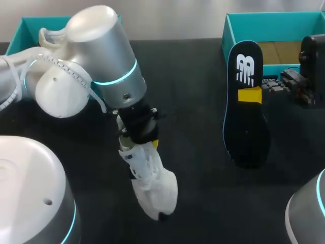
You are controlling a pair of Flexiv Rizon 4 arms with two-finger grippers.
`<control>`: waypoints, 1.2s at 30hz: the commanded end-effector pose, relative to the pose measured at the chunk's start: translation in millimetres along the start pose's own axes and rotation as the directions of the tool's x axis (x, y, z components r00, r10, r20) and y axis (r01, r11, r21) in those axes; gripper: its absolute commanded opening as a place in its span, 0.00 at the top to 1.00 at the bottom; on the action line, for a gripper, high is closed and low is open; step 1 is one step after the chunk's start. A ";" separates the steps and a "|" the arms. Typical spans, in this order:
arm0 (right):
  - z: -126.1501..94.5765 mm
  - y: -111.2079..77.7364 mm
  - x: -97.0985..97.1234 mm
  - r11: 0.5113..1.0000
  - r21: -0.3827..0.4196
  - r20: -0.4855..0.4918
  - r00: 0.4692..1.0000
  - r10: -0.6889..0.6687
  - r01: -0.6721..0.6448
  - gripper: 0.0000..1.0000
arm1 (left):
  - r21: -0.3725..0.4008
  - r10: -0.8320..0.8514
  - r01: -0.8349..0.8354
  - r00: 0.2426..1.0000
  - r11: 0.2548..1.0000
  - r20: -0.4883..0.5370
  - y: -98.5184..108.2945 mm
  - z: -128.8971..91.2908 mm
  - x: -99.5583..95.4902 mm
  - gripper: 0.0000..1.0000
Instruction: Take the shoe out of the shoebox, open the shoe tongue, remove and reinsert the insole, then place the shoe into the shoebox
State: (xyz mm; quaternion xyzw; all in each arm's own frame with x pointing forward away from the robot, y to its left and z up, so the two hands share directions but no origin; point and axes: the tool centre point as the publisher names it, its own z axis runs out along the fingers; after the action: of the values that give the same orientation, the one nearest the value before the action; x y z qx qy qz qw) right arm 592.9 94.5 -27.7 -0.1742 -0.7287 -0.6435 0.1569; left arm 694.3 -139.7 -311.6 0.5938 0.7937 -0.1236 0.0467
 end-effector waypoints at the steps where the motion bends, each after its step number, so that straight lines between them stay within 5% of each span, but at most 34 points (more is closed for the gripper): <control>1: 1.5 0.5 -1.5 1.000 0.002 -0.001 1.000 0.001 -0.001 1.00 | -0.032 0.131 -0.133 0.990 0.991 -0.056 -1.5 -7.1 -4.0 1.00; 36: 1.5 0.5 -1.5 1.000 0.002 -0.001 1.000 0.001 -0.001 1.00 | 0.064 0.167 -0.158 0.971 0.985 -0.173 -14.5 77.7 -27.7 1.00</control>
State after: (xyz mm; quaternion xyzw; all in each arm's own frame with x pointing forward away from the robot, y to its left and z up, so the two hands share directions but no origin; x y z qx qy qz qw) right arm 592.9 94.5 -27.7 -0.1742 -0.7287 -0.6435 0.1569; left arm 680.7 -181.9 -373.1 0.6665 0.7400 -0.0873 -0.0256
